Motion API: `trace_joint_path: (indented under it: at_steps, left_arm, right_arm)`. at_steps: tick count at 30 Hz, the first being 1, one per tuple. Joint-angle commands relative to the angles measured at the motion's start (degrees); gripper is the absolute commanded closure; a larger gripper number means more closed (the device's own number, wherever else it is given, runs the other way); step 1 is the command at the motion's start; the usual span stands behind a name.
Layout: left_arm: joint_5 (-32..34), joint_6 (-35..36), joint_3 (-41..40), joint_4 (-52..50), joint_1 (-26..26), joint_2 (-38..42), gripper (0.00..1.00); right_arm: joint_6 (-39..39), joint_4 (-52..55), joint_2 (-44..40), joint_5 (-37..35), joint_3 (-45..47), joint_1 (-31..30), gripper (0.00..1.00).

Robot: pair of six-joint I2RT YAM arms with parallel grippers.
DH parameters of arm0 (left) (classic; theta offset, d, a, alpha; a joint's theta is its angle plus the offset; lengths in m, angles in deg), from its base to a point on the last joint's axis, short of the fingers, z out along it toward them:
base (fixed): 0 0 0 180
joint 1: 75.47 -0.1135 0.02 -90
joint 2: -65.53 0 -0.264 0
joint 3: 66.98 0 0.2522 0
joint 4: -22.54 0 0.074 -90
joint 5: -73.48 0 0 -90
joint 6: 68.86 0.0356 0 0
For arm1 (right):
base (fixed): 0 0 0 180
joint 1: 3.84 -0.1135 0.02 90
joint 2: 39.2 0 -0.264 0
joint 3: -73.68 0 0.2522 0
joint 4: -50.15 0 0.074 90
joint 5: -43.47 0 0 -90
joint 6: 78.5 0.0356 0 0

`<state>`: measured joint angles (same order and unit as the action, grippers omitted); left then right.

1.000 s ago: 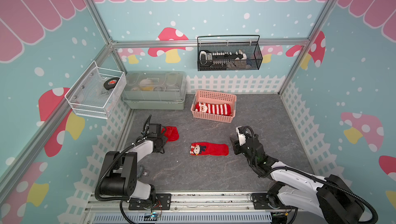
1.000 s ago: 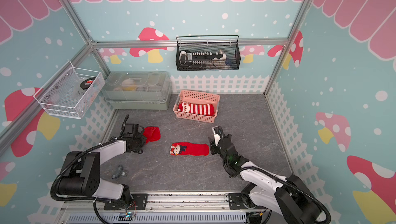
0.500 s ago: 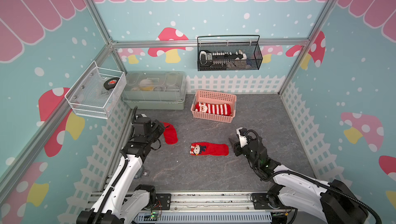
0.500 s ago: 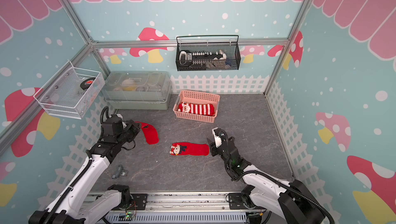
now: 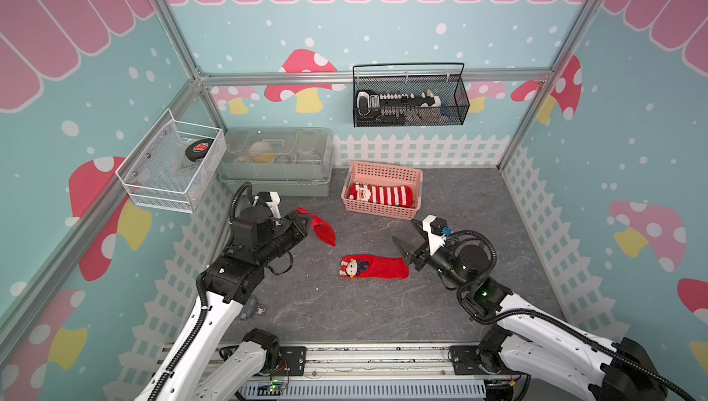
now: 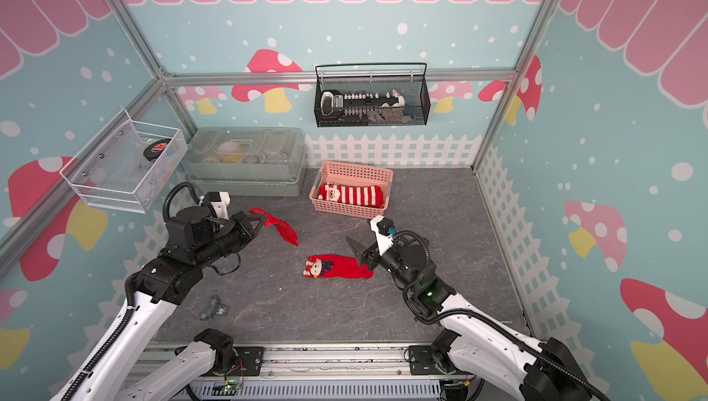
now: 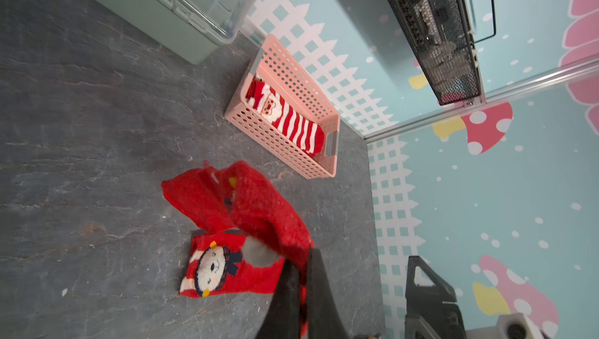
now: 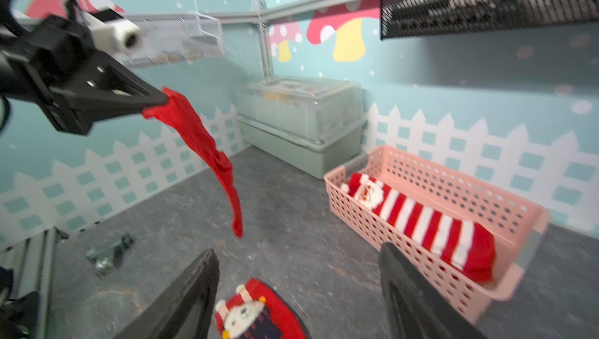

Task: Place the socks together as a pair
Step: Flatten out the sock.

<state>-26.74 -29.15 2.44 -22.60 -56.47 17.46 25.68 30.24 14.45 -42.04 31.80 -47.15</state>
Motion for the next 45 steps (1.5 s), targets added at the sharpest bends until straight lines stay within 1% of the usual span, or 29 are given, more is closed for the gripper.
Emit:
trace_joint_path:
  at_steps: [1, 4, 8, 15, 18, 21, 22, 24, 27, 28, 29, 30, 31, 32, 33, 35, 37, 39, 40, 42, 45]
  left_arm:
    - [0.94, -1.34, 2.44, -1.29, 3.88, 0.66, 1.00]
    - [0.64, -1.32, 3.33, -0.92, 7.81, 0.06, 1.00]
    - [2.58, -2.32, 3.76, -0.32, 12.81, -0.35, 1.00]
    - [3.15, -2.23, 4.62, 1.23, 19.05, -3.09, 1.00]
    - [3.67, -2.41, 5.09, 1.96, 20.75, -3.94, 1.00]
    - [4.26, -2.89, 5.31, 2.68, 21.99, -4.48, 1.00]
    - [4.35, -2.97, 5.20, 2.97, 22.40, -4.65, 1.00]
    - [4.46, -2.85, 5.36, 3.27, 23.12, -4.94, 1.00]
    - [4.15, -1.65, 5.82, 3.25, 23.53, -5.19, 0.99]
    - [4.44, -1.06, 5.86, 3.21, 23.54, -5.00, 0.94]
    - [4.67, -0.23, 5.99, 3.12, 23.62, -4.76, 0.87]
    - [5.18, 1.62, 6.32, 2.40, 23.54, -4.51, 0.68]
    - [6.38, 4.94, 7.45, 0.53, 23.59, -4.25, 0.45]
    - [8.17, 8.01, 8.50, -1.73, 23.62, -4.07, 0.32]
    - [11.05, 11.87, 9.94, -4.79, 23.62, -3.67, 0.23]
    - [15.47, 20.10, 10.88, -7.91, 23.61, -2.52, 0.20]
    - [18.59, 28.83, 9.17, -7.90, 23.62, -0.58, 0.20]
    - [17.63, 37.66, 7.41, -7.33, 23.62, 0.96, 0.23]
    - [17.76, 40.73, 6.47, -6.80, 23.71, 1.66, 0.25]
    - [16.69, 45.14, 4.59, -5.67, 23.86, 2.82, 0.27]
    - [12.81, 52.51, 2.72, -3.70, 25.16, 3.84, 0.30]
  right_arm:
    - [-3.99, -1.57, 3.05, 0.13, -4.32, -4.53, 0.23]
    - [-7.00, -3.29, 7.95, -0.69, -8.07, -7.93, 0.23]
    - [-5.83, -6.77, 13.82, 0.11, -11.24, -9.00, 0.23]
    - [-6.17, -8.59, 18.85, -1.11, -12.89, -11.63, 0.23]
    - [-6.72, -8.52, 20.23, -1.77, -13.00, -12.01, 0.26]
    - [-6.75, -8.52, 20.60, -4.24, -12.58, -12.32, 0.32]
    - [-6.71, -8.37, 20.49, -4.71, -12.41, -12.32, 0.35]
    - [-6.51, -8.35, 20.36, -5.82, -12.52, -12.41, 0.46]
    - [-6.58, -6.84, 20.18, -6.58, -13.25, -12.47, 0.77]
    - [-6.51, -5.98, 20.02, -6.61, -13.39, -12.50, 0.87]
    - [-6.26, -5.18, 19.78, -6.50, -13.52, -12.50, 0.94]
    - [-5.66, -3.79, 19.46, -6.65, -13.61, -12.54, 1.00]
    - [-4.80, -1.64, 18.80, -6.98, -13.71, -12.50, 1.00]
    - [-3.94, 0.56, 18.12, -7.33, -13.78, -12.50, 1.00]
    - [-3.12, 3.01, 17.21, -7.64, -13.62, -12.50, 1.00]
    - [-2.34, 6.81, 15.31, -8.03, -12.98, -12.50, 1.00]
    - [-1.82, 11.24, 12.84, -8.73, -12.51, -12.49, 1.00]
    - [-1.22, 15.03, 10.83, -9.94, -12.18, -12.50, 1.00]
    - [-0.82, 17.08, 9.79, -10.36, -12.32, -12.50, 1.00]
    - [-0.01, 21.30, 8.03, -10.21, -12.90, -12.50, 1.00]
    - [1.67, 26.42, 5.92, -9.58, -13.90, -12.50, 1.00]
